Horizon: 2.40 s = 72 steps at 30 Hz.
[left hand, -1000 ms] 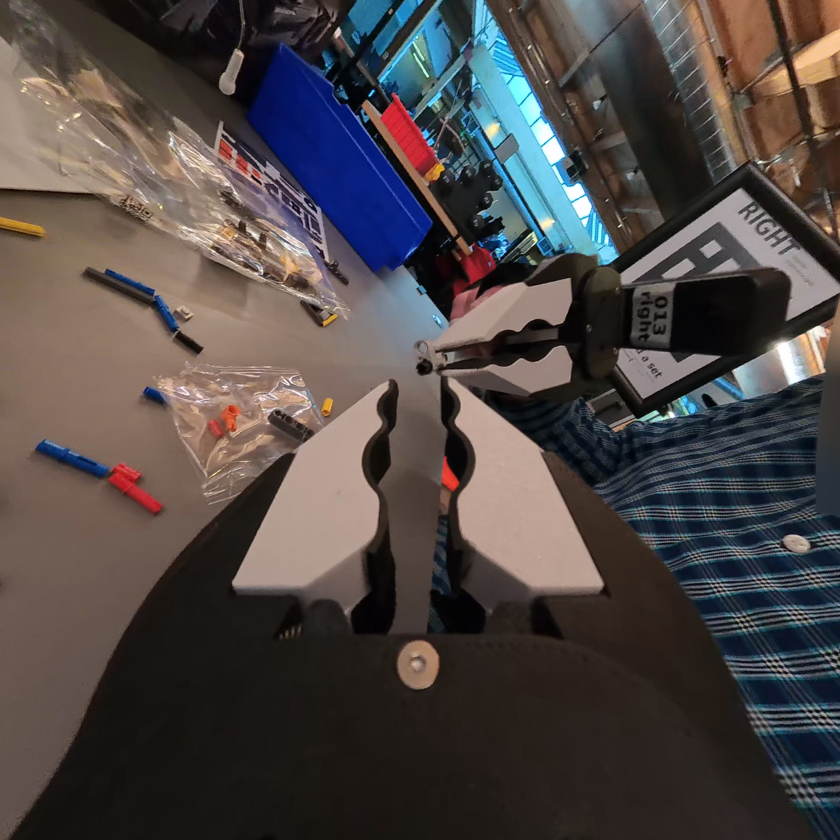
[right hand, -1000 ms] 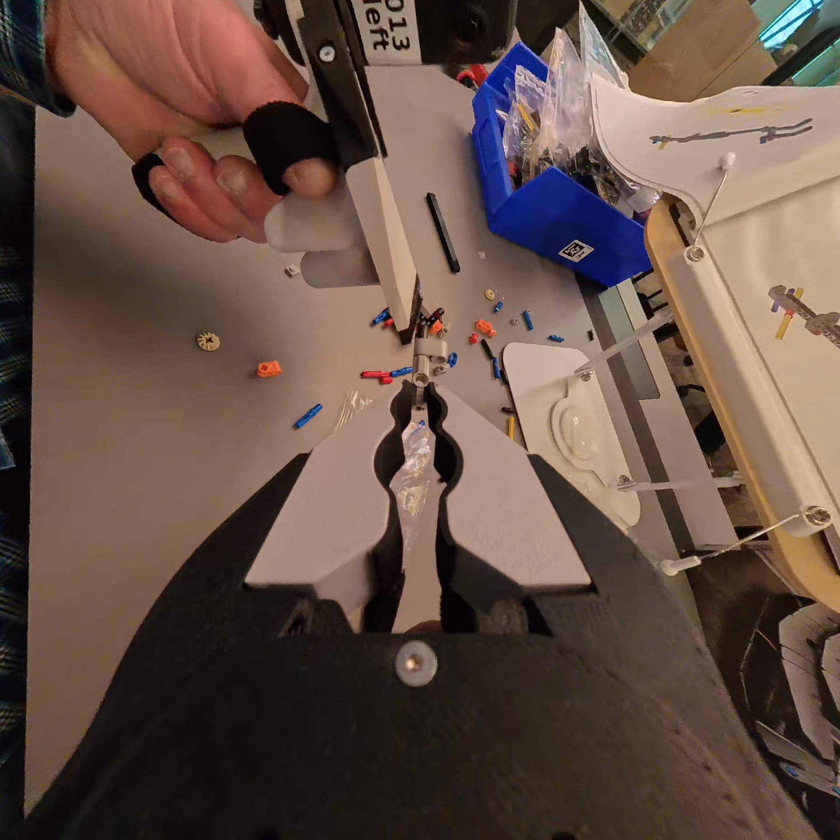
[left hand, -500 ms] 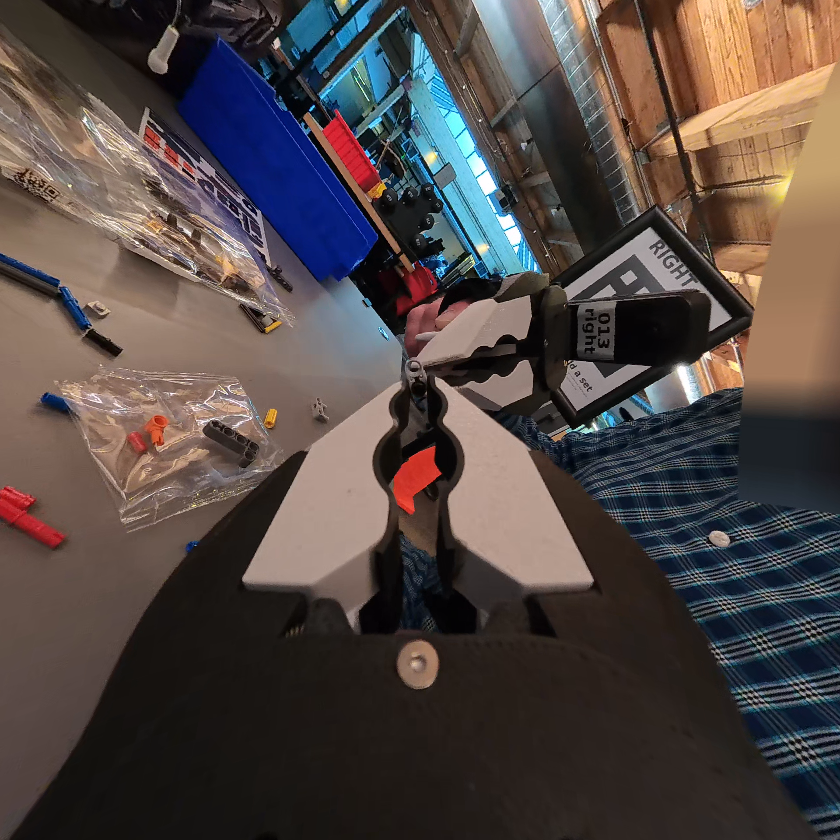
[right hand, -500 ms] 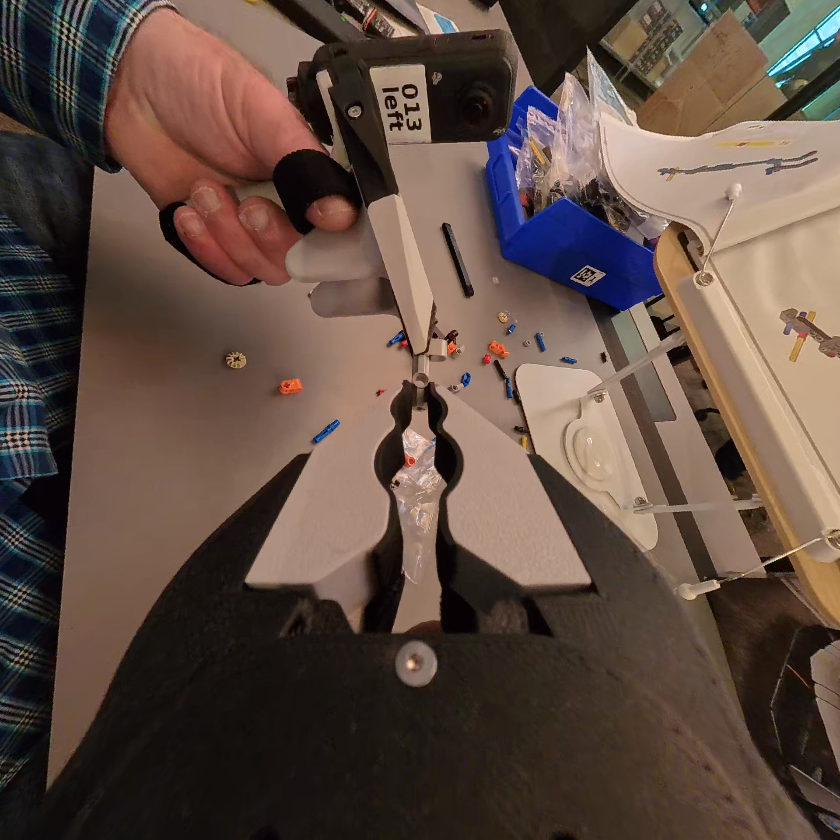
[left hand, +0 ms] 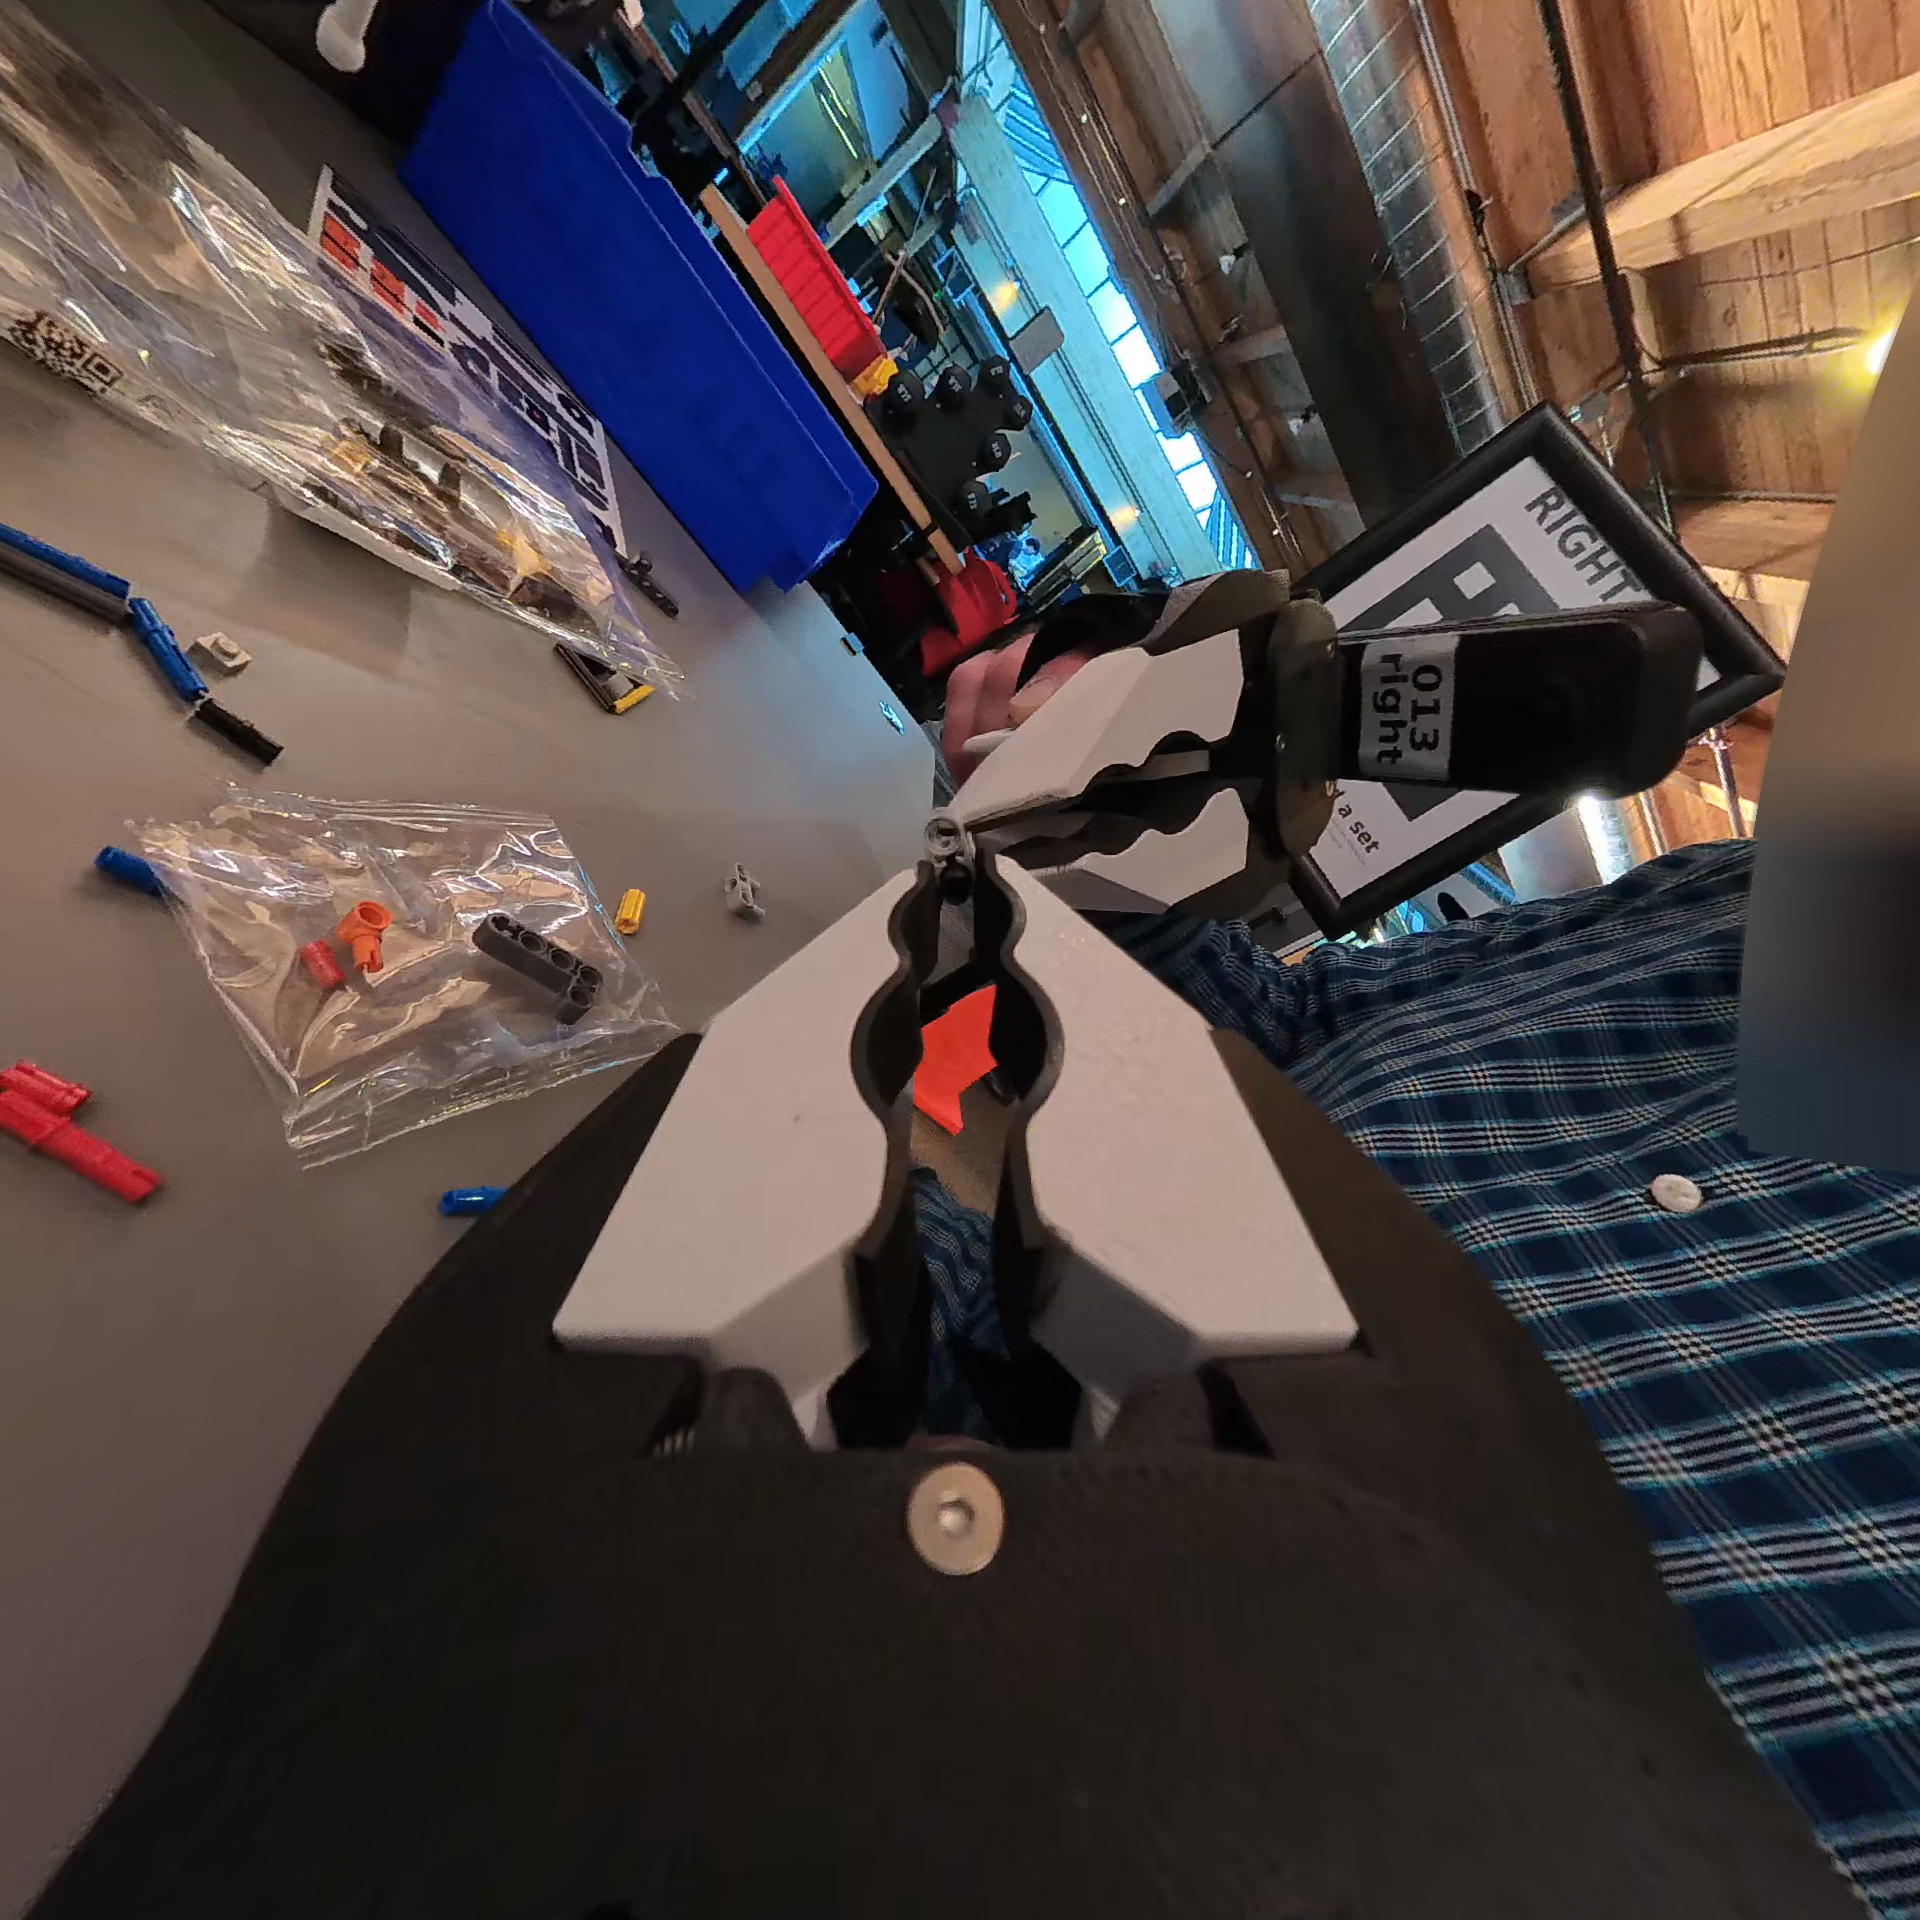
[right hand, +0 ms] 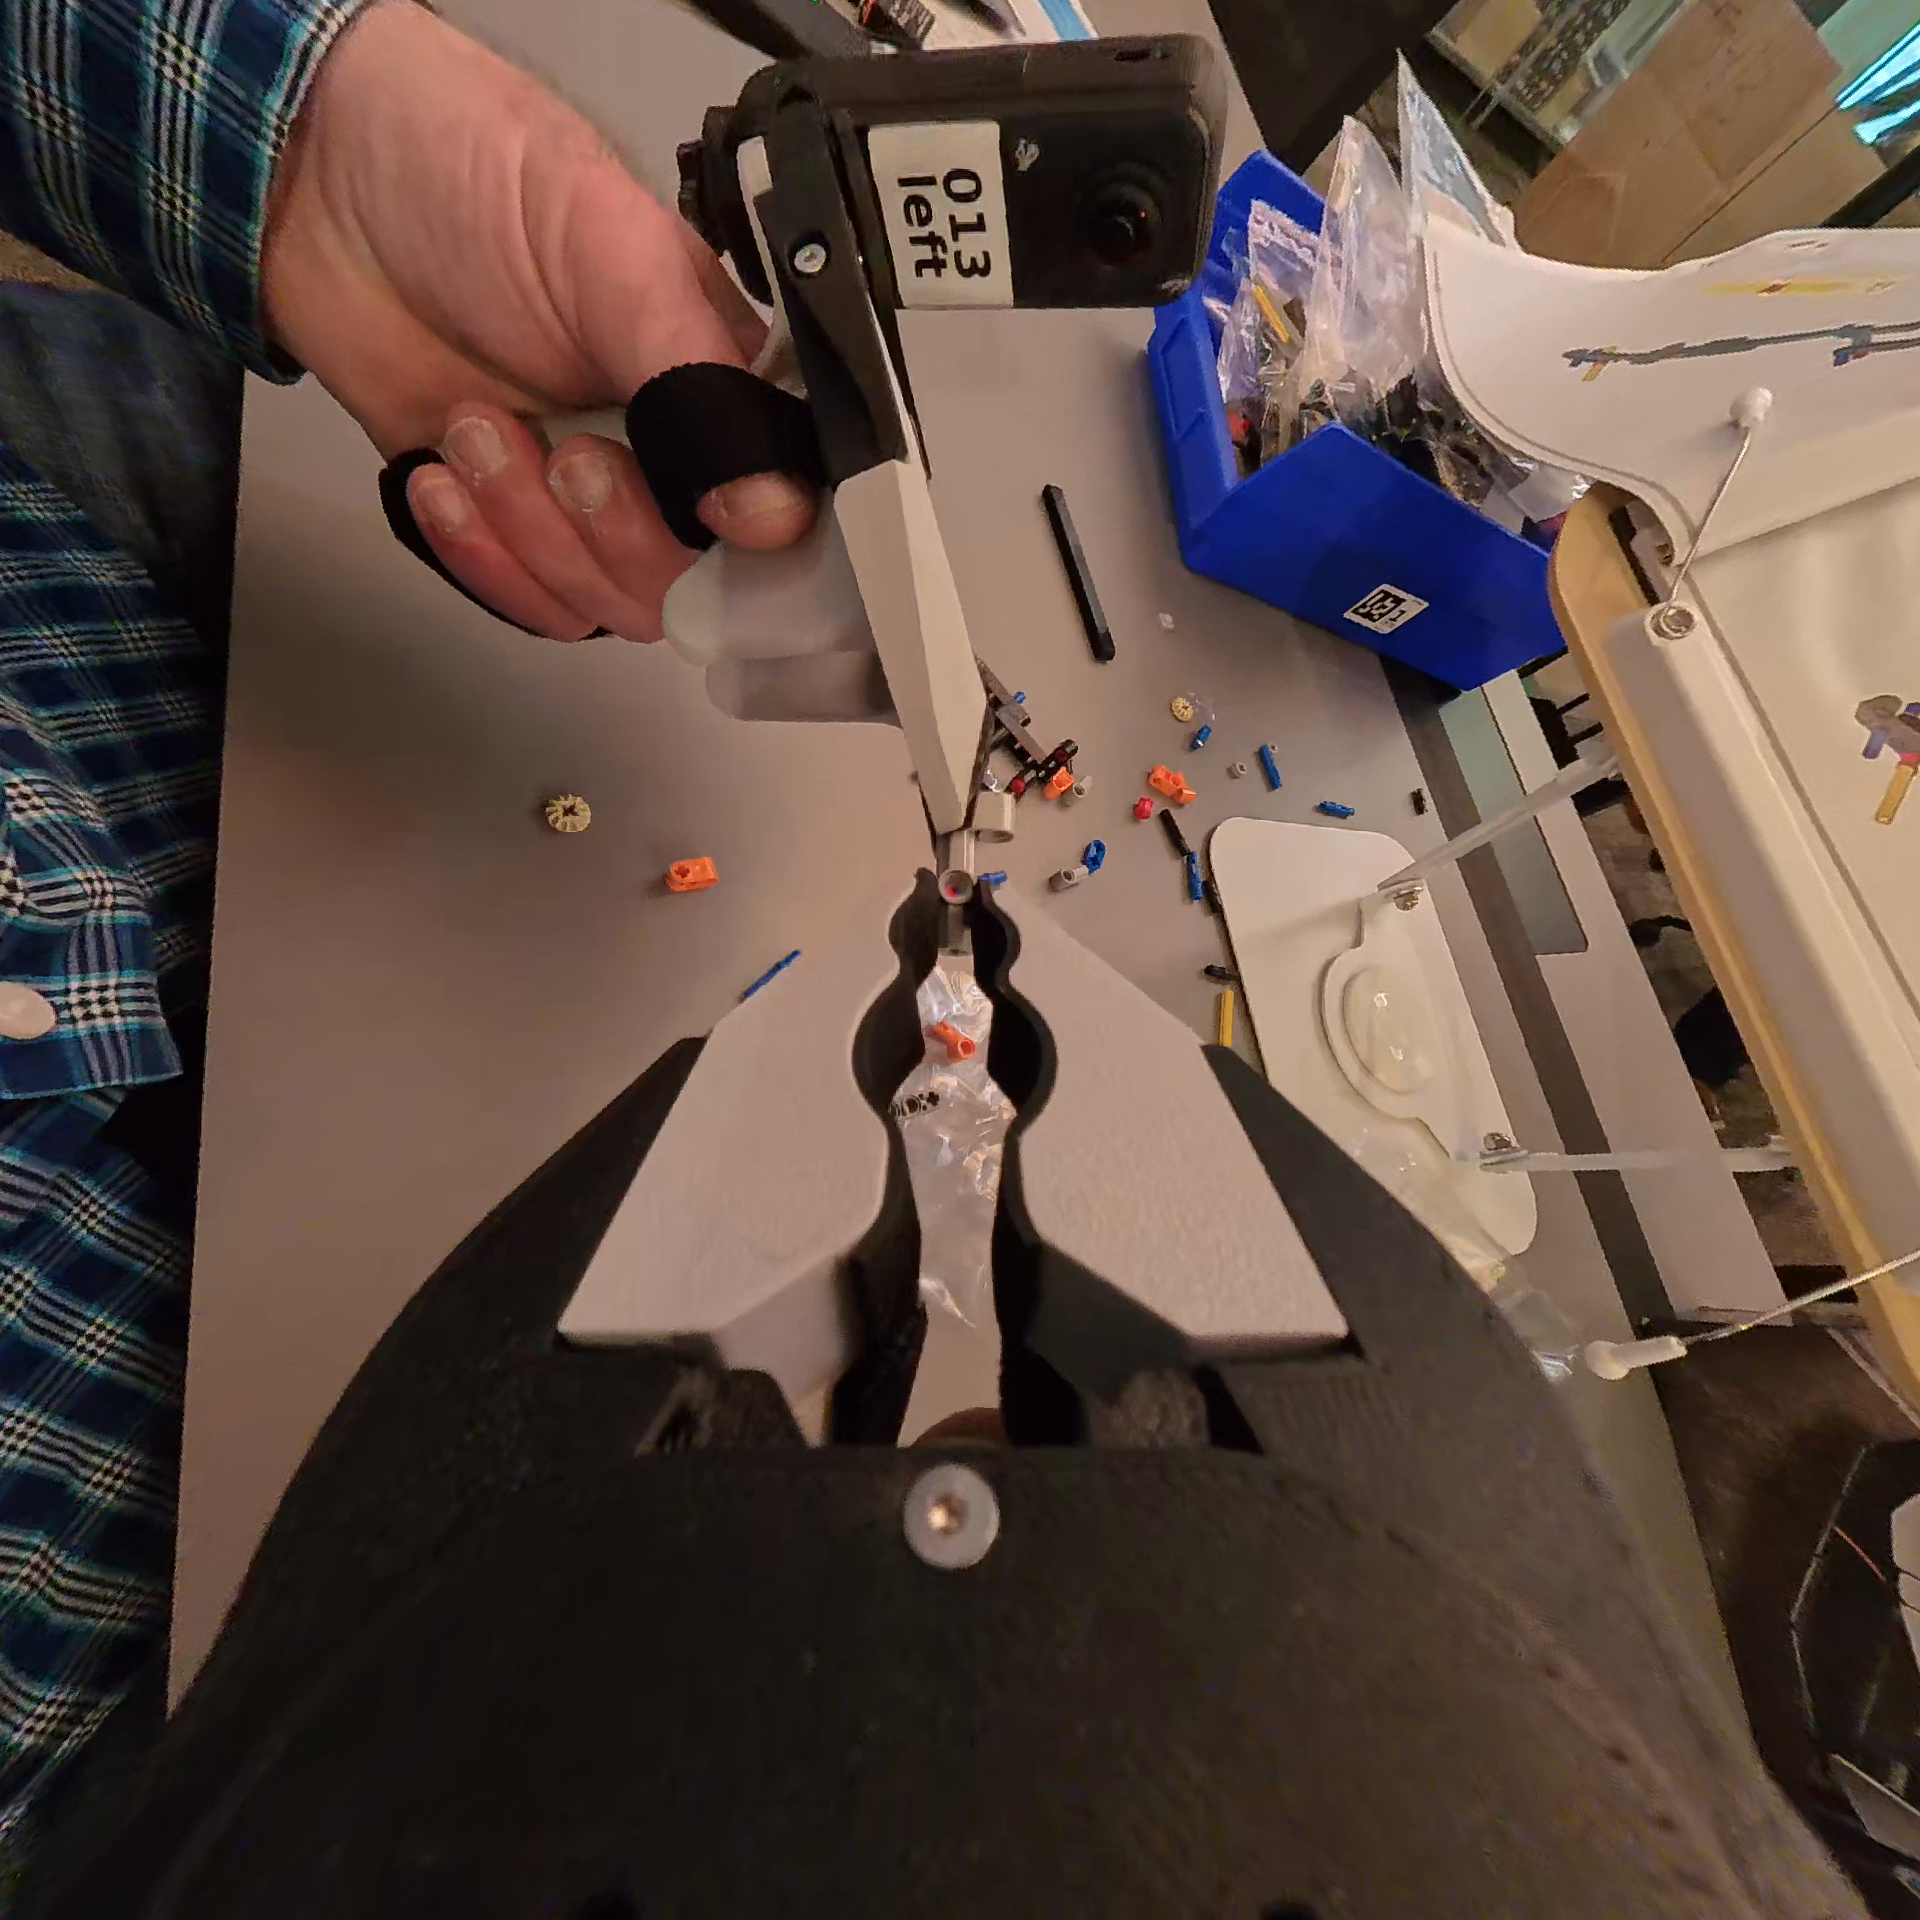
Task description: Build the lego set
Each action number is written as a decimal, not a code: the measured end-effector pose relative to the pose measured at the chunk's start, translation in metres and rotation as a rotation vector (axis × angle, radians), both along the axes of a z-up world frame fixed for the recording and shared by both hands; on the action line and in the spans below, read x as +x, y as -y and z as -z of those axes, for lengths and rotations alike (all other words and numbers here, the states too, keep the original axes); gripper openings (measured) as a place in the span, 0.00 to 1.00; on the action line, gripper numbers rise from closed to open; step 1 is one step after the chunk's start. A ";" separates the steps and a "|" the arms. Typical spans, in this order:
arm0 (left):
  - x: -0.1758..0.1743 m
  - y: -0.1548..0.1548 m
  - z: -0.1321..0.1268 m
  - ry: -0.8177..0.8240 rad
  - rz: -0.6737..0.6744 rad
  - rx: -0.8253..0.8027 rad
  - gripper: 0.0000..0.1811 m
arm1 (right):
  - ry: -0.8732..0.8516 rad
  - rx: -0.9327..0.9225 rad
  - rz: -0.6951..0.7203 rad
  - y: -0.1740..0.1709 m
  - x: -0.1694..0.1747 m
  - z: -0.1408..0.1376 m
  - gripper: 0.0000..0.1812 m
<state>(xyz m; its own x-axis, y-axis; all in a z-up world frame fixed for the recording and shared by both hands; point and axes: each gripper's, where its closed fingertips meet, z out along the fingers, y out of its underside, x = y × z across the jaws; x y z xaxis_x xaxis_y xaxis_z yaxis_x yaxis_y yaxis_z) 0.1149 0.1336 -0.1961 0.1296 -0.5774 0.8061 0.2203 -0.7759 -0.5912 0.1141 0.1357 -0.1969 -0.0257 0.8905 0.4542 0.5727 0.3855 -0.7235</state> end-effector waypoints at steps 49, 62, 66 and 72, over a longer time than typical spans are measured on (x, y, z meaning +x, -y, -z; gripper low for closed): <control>0.005 -0.007 -0.003 0.026 -0.032 0.085 0.01 | -0.106 -0.271 0.022 -0.009 0.005 0.007 0.03; 0.005 -0.008 -0.005 0.037 -0.055 0.088 0.01 | -0.102 -0.255 0.031 -0.010 0.005 0.006 0.03; 0.003 -0.010 -0.003 0.041 -0.064 0.078 0.01 | -0.105 -0.268 0.037 -0.012 0.006 0.006 0.06; 0.000 -0.013 -0.003 0.053 -0.077 0.068 0.01 | -0.115 -0.277 0.052 -0.017 0.011 0.004 0.09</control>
<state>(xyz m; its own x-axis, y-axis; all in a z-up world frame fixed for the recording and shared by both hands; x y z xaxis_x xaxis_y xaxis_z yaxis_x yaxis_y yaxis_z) 0.1152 0.1462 -0.1932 0.1344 -0.6207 0.7724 0.3099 -0.7141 -0.6277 0.1247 0.1524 -0.2007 0.0611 0.9797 0.1912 0.4952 0.1366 -0.8580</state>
